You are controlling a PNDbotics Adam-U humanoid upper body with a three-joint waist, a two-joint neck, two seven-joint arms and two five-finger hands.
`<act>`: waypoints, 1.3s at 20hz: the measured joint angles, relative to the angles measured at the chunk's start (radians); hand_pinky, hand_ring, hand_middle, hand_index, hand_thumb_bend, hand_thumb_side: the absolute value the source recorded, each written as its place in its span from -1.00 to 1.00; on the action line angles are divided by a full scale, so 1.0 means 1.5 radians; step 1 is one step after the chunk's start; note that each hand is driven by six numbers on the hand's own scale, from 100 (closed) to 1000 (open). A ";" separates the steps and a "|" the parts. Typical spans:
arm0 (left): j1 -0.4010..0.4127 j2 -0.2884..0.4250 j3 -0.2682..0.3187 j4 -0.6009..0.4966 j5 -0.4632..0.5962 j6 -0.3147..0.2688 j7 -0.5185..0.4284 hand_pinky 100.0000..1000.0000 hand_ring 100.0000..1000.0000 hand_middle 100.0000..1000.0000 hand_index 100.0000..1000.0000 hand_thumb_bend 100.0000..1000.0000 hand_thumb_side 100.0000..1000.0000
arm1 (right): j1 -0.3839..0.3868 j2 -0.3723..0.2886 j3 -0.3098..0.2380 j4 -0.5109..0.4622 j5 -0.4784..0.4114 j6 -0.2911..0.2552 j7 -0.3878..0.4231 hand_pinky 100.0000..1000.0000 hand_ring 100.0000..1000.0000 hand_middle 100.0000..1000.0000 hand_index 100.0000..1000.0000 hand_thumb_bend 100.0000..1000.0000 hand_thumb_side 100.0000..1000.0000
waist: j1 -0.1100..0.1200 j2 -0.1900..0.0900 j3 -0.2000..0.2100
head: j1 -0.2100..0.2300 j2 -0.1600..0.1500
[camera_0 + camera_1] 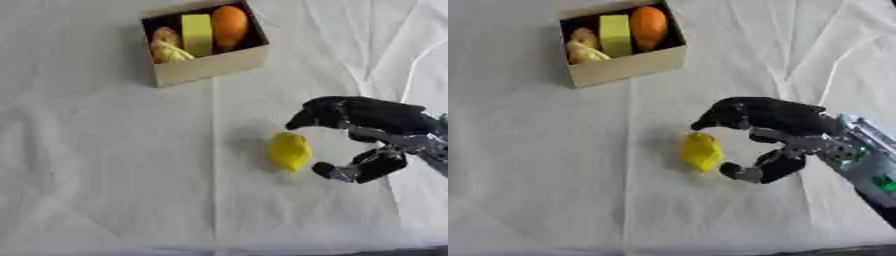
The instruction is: Pick up objects on the table and place them in the box.
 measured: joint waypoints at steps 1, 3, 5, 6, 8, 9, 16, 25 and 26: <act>0.000 0.000 0.000 0.000 0.000 0.001 -0.001 0.54 0.47 0.13 0.70 -1.00 0.12 | 0.000 0.002 0.000 0.000 0.008 0.006 -0.002 0.83 0.68 0.59 0.86 -0.56 -1.00 | 0.000 0.000 0.000 | -0.001 0.000; 0.000 -0.001 0.000 0.000 0.001 0.002 -0.002 0.54 0.47 0.13 0.70 -1.00 0.12 | -0.001 0.008 0.004 0.000 0.025 0.018 -0.005 0.82 0.68 0.59 0.86 -0.54 -1.00 | 0.000 0.000 0.001 | -0.002 0.000; 0.000 -0.004 0.000 0.000 0.001 0.003 -0.003 0.54 0.46 0.13 0.70 -1.00 0.12 | -0.003 0.015 0.008 0.000 0.042 0.027 -0.008 0.82 0.68 0.59 0.86 -0.54 -1.00 | 0.000 0.000 0.002 | -0.002 0.000; 0.000 -0.006 0.000 0.000 0.001 0.003 -0.003 0.54 0.46 0.12 0.69 -1.00 0.12 | -0.003 0.018 0.010 0.000 0.051 0.031 -0.008 0.82 0.68 0.59 0.86 -0.54 -1.00 | 0.000 0.000 0.003 | -0.003 0.000; 0.000 -0.006 0.000 0.000 0.002 0.003 -0.004 0.54 0.46 0.12 0.69 -1.00 0.12 | -0.002 0.026 0.016 0.000 0.066 0.039 -0.006 0.82 0.68 0.59 0.86 -0.52 -1.00 | 0.000 0.000 0.003 | -0.004 0.000; 0.000 -0.006 0.000 0.000 0.003 0.003 -0.004 0.54 0.46 0.12 0.69 -1.00 0.12 | -0.001 0.030 0.018 0.000 0.075 0.042 -0.004 0.82 0.68 0.59 0.86 -0.51 -1.00 | 0.000 0.000 0.003 | -0.004 0.000; 0.000 -0.007 0.000 0.000 0.004 0.000 -0.001 0.54 0.46 0.12 0.67 -1.00 0.11 | 0.001 0.049 0.029 0.000 0.117 0.063 0.002 0.78 0.64 0.54 0.83 -0.45 -1.00 | 0.000 0.000 0.004 | -0.008 0.000; 0.000 -0.012 0.000 0.000 0.004 -0.001 0.000 0.54 0.45 0.11 0.66 -1.00 0.11 | -0.009 0.061 0.033 0.000 0.136 0.094 0.011 0.76 0.60 0.51 0.83 -0.34 -1.00 | 0.000 0.001 0.010 | -0.017 0.000; 0.000 -0.012 0.000 0.000 0.004 -0.001 0.000 0.55 0.45 0.10 0.66 -1.00 0.11 | -0.011 0.063 0.033 0.000 0.137 0.097 0.012 0.75 0.60 0.51 0.82 -0.36 -1.00 | 0.000 0.001 0.011 | -0.018 0.000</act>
